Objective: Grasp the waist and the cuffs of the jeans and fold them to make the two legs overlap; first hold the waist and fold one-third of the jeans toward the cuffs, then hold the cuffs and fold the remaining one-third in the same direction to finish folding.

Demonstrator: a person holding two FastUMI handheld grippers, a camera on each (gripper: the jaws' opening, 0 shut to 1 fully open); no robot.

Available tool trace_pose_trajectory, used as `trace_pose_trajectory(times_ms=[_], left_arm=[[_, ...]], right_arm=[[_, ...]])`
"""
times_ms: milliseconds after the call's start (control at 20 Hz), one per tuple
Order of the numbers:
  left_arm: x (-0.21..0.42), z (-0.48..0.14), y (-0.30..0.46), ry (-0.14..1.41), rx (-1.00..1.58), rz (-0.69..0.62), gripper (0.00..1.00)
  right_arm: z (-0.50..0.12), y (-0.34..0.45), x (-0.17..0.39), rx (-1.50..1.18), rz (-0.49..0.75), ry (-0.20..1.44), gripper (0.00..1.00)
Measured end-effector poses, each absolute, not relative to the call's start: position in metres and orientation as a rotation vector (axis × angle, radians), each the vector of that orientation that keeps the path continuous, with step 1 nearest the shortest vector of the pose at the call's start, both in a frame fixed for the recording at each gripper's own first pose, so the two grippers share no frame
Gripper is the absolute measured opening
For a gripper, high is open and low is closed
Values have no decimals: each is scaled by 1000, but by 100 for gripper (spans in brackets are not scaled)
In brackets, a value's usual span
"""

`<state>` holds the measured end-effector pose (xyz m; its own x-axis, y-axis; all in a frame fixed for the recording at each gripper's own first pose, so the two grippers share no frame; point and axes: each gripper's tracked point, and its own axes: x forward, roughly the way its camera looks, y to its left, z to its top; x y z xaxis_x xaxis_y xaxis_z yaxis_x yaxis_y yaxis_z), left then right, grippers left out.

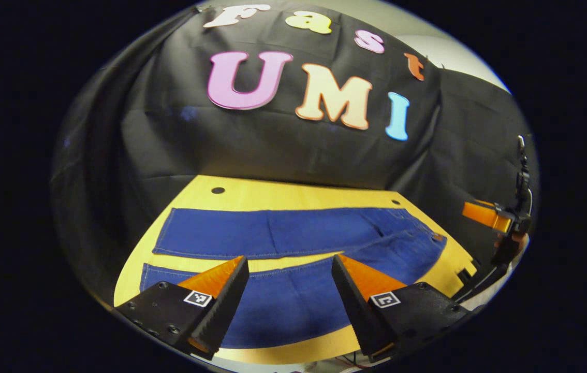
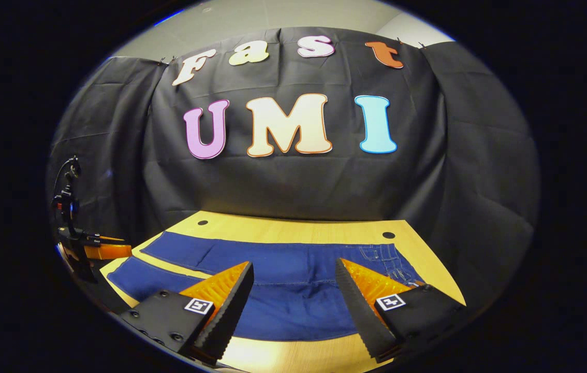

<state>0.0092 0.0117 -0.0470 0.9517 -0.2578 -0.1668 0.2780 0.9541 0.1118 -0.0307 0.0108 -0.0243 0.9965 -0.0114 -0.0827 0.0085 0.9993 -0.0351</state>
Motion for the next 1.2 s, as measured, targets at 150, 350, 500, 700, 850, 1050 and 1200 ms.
trace_pose_trajectory(times_ms=[150,350,500,700,850,1050,1200], left_arm=[[5,-75,23,257,243,-388,94],[-20,-120,34,454,415,-600,95],[-32,-155,64,604,560,-660,95],[-40,-186,87,731,703,-713,96],[-37,-196,99,769,775,-703,94],[-35,-204,106,790,824,-688,94],[-35,-207,107,805,846,-679,94]], right_arm=[[-36,8,-40,-57,-37,113,98],[-47,9,-51,-7,-50,140,98],[-53,5,-56,11,-71,150,98],[-56,-5,-63,28,-96,160,96],[-62,-13,-63,0,-115,178,96],[-68,-18,-62,0,-128,189,98],[-72,-22,-58,-7,-134,201,96]])
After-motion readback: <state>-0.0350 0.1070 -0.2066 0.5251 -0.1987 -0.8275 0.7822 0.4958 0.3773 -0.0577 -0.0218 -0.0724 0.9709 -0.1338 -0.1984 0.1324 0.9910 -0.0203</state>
